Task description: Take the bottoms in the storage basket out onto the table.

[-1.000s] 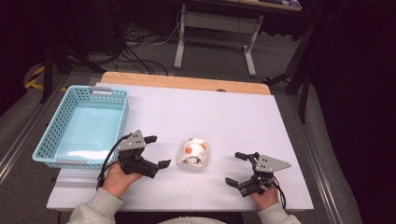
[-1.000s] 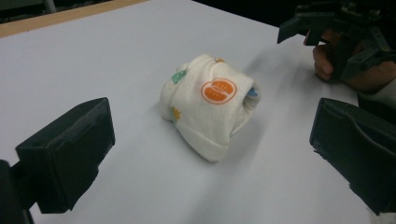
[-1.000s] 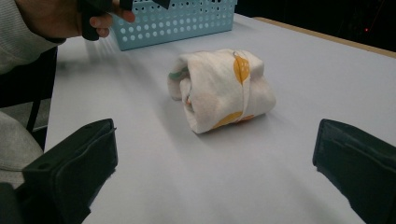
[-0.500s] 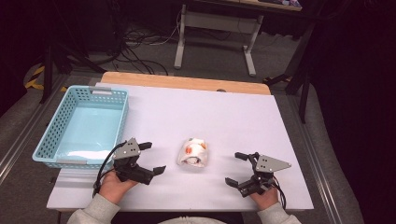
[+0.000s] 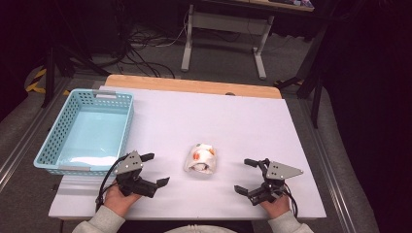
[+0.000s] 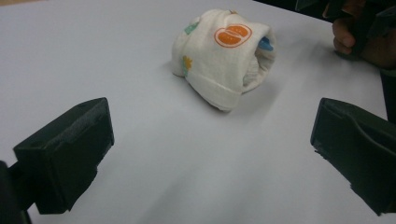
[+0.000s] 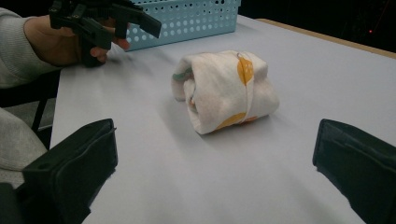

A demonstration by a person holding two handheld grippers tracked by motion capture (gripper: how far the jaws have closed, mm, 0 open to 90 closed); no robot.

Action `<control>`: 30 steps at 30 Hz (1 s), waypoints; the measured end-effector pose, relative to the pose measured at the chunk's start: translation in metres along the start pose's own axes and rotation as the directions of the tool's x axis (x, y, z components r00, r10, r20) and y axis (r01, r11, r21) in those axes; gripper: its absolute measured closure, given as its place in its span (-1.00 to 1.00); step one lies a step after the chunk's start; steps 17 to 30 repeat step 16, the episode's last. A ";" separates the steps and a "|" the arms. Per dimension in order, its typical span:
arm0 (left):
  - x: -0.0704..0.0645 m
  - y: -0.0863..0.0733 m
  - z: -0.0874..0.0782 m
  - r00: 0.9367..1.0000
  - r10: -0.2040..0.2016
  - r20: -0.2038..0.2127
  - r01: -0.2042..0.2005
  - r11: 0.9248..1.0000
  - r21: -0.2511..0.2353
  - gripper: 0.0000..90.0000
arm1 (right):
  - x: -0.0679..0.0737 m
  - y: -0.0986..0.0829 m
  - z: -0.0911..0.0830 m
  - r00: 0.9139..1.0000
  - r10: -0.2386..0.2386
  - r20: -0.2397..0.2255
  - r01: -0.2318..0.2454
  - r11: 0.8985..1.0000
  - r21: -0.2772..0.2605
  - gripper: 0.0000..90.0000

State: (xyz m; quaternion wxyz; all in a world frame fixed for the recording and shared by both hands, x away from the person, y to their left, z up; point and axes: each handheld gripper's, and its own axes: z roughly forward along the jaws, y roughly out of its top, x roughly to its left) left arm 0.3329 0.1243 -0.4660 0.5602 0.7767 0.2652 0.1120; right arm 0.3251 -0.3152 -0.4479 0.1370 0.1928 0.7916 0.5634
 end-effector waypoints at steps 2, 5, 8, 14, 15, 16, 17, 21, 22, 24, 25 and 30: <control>0.000 -0.001 0.000 1.000 0.001 0.000 -0.001 1.000 -0.005 -0.99 | 0.000 0.000 0.000 1.000 -0.001 -0.002 0.001 1.000 -0.001 -0.99; 0.000 -0.001 0.000 1.000 0.001 0.005 -0.001 1.000 -0.002 -0.99 | 0.000 0.000 0.000 1.000 -0.003 -0.004 0.003 1.000 -0.002 -0.99; 0.000 -0.001 0.001 1.000 -0.002 0.012 0.002 1.000 0.004 -0.99 | 0.000 0.000 0.000 1.000 -0.002 -0.004 0.002 1.000 -0.002 -0.99; -0.001 -0.001 0.002 1.000 0.014 0.010 -0.014 1.000 0.012 -0.99 | 0.000 0.000 0.000 1.000 -0.003 -0.006 0.003 1.000 -0.002 -0.99; -0.001 -0.001 0.002 1.000 0.014 0.006 -0.014 1.000 0.014 -0.99 | 0.000 0.000 0.000 1.000 -0.003 -0.006 0.003 1.000 0.000 -0.99; -0.001 -0.001 0.002 1.000 0.016 0.004 -0.016 1.000 0.016 -0.99 | 0.000 0.000 0.000 1.000 -0.003 -0.006 0.003 1.000 0.000 -0.99; -0.001 -0.001 0.002 1.000 0.016 0.004 -0.016 1.000 0.016 -0.99 | 0.000 0.000 0.000 1.000 -0.003 -0.006 0.003 1.000 0.000 -0.99; -0.001 -0.001 0.002 1.000 0.016 0.004 -0.016 1.000 0.016 -0.99 | 0.000 0.000 0.000 1.000 -0.003 -0.006 0.003 1.000 0.000 -0.99; -0.001 -0.001 0.002 1.000 0.016 0.004 -0.016 1.000 0.016 -0.99 | 0.000 0.000 0.000 1.000 -0.003 -0.006 0.003 1.000 0.000 -0.99; -0.001 -0.001 0.002 1.000 0.016 0.004 -0.016 1.000 0.016 -0.99 | 0.000 0.000 0.000 1.000 -0.003 -0.006 0.003 1.000 0.000 -0.99; -0.001 -0.001 0.002 1.000 0.016 0.004 -0.016 1.000 0.016 -0.99 | 0.000 0.000 0.000 1.000 -0.003 -0.006 0.003 1.000 0.000 -0.99; -0.001 -0.001 0.002 1.000 0.016 0.004 -0.016 1.000 0.016 -0.99 | 0.000 0.000 0.000 1.000 -0.003 -0.006 0.003 1.000 0.000 -0.99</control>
